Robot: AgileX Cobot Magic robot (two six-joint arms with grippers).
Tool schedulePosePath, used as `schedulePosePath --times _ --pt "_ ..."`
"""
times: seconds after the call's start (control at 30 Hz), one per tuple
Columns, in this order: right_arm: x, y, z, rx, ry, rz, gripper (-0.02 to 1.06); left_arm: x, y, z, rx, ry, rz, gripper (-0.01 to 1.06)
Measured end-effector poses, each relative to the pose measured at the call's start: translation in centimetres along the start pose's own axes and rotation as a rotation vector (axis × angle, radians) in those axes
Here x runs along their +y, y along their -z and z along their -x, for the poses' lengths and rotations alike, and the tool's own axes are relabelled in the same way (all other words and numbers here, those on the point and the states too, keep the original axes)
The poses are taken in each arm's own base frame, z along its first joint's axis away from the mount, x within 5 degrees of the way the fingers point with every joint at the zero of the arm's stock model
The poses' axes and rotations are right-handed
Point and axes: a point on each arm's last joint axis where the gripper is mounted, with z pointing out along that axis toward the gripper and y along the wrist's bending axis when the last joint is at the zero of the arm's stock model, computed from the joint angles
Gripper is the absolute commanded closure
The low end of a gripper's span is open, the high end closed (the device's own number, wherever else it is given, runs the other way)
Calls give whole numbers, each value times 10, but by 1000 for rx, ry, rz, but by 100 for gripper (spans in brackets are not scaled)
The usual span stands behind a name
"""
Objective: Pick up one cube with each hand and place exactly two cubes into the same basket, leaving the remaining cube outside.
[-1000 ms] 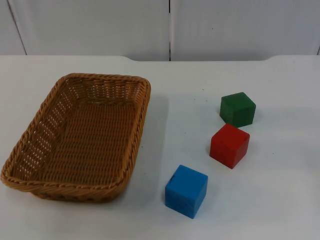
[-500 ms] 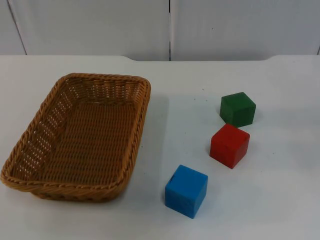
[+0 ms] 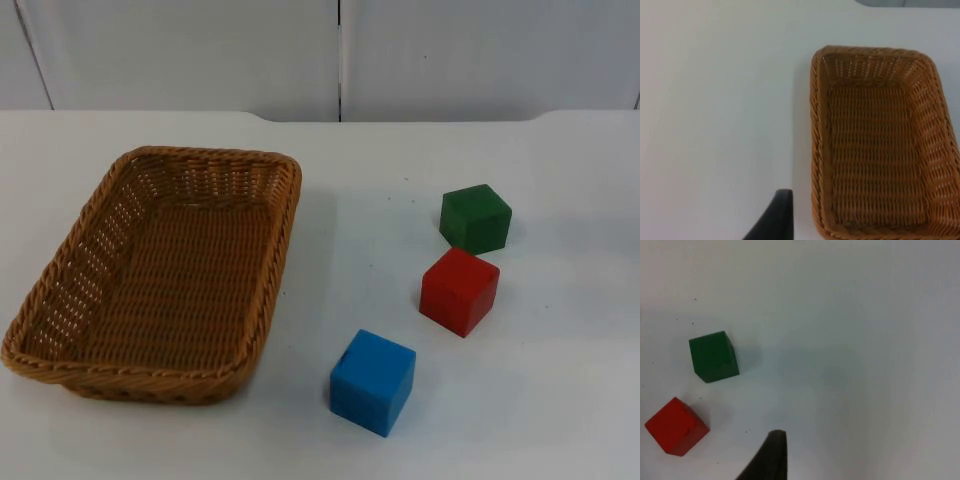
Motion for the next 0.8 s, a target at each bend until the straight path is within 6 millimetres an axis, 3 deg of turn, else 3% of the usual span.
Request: schedulePosePath --times 0.27,0.63,0.8 --pt "6 -13 17 2 22 67 -1 -2 -9 15 16 -14 -40 0" --pt "14 -59 37 98 30 130 -1 -13 -29 27 32 -31 -188 0" --pt "34 -84 43 146 88 173 -1 -27 -42 26 72 -74 -257 0"
